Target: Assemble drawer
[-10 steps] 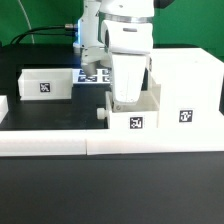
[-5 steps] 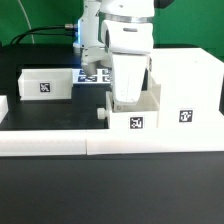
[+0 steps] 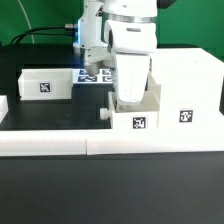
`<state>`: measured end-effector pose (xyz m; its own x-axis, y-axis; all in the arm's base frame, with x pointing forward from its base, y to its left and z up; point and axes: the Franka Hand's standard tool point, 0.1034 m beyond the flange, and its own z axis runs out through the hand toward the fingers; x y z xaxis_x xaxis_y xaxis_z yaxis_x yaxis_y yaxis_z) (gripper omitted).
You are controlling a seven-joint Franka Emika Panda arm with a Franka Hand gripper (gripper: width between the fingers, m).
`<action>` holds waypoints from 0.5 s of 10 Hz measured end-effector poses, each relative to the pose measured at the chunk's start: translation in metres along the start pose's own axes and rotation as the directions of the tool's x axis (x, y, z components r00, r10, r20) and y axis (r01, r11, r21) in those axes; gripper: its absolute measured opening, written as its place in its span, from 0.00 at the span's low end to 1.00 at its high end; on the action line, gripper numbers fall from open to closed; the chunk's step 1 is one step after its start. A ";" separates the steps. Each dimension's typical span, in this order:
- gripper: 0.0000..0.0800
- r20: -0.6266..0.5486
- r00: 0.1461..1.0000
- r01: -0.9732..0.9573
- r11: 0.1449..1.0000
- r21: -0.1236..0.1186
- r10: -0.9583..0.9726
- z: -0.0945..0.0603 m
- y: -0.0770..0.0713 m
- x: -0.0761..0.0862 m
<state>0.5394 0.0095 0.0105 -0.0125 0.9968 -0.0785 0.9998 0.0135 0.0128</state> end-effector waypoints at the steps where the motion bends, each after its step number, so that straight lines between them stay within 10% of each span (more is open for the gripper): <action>1: 0.05 0.000 1.000 -0.008 1.000 0.000 0.008 0.000 0.000 0.000; 3: 0.05 0.000 1.000 -0.010 1.000 0.002 0.010 0.000 0.000 -0.001; 4: 0.30 0.002 1.000 -0.013 1.000 0.006 0.013 -0.002 0.000 -0.002; 5: 0.30 0.005 1.000 -0.013 1.000 0.012 0.013 -0.003 0.000 -0.003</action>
Offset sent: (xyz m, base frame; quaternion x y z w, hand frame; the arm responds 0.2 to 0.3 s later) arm -0.0024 -0.0059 0.0087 0.0221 -0.0056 0.0126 0.9997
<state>0.5397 0.0066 0.0139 0.0007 0.9965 -0.0832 1.0000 -0.0006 0.0021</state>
